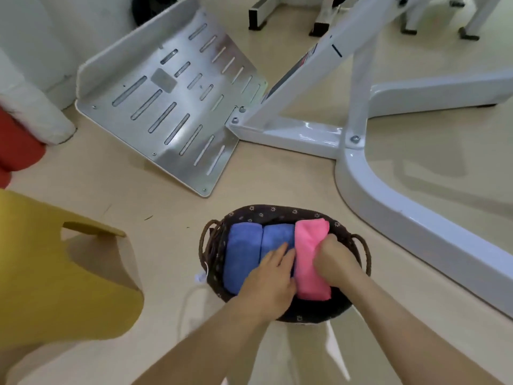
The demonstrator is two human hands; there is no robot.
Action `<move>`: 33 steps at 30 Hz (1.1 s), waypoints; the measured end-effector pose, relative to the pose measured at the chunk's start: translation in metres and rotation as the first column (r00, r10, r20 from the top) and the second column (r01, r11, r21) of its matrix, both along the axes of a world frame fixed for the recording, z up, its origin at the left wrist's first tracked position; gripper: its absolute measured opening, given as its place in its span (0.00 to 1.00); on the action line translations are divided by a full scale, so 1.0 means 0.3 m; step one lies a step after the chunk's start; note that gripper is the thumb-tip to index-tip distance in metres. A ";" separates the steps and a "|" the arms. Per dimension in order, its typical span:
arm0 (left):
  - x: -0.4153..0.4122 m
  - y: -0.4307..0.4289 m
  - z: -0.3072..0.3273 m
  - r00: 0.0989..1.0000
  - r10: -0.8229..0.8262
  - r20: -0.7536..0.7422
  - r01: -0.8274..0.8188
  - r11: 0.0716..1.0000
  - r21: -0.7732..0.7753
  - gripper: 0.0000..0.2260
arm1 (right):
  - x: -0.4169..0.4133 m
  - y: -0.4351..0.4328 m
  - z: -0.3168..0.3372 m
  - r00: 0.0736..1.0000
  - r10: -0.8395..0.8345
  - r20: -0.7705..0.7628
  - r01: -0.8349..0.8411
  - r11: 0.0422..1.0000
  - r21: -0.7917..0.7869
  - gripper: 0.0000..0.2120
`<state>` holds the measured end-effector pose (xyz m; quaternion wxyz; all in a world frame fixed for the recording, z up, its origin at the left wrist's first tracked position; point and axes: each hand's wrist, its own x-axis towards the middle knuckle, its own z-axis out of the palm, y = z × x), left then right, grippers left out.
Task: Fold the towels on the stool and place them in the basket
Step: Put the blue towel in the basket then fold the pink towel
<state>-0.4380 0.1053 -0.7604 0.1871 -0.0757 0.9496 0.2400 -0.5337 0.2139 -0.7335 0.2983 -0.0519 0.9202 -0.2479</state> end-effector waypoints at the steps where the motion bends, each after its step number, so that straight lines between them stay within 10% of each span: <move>1: -0.004 0.020 -0.019 0.999 0.033 0.021 -0.033 0.999 0.007 0.27 | -0.011 0.000 -0.005 0.998 0.016 0.069 -0.019 0.998 0.054 0.12; 11: -0.042 0.090 -0.068 0.999 -0.022 0.023 0.028 0.945 -0.326 0.28 | -0.040 0.013 -0.137 0.993 0.092 0.070 -0.104 0.974 0.200 0.13; 20: -0.112 0.076 -0.058 0.985 -0.072 0.157 0.098 0.981 -0.167 0.36 | 0.032 0.018 -0.118 0.768 0.466 -0.438 -0.314 0.871 0.377 0.34; 24: -0.147 0.008 -0.022 0.958 -0.185 0.220 0.198 0.979 -0.040 0.31 | 0.006 0.066 -0.150 0.595 0.724 -0.349 -0.557 0.684 0.471 0.39; 33: -0.082 -0.148 -0.068 0.961 -0.227 0.158 0.263 0.927 -0.269 0.44 | -0.050 0.030 -0.213 0.675 0.737 -0.031 -0.665 0.626 0.408 0.45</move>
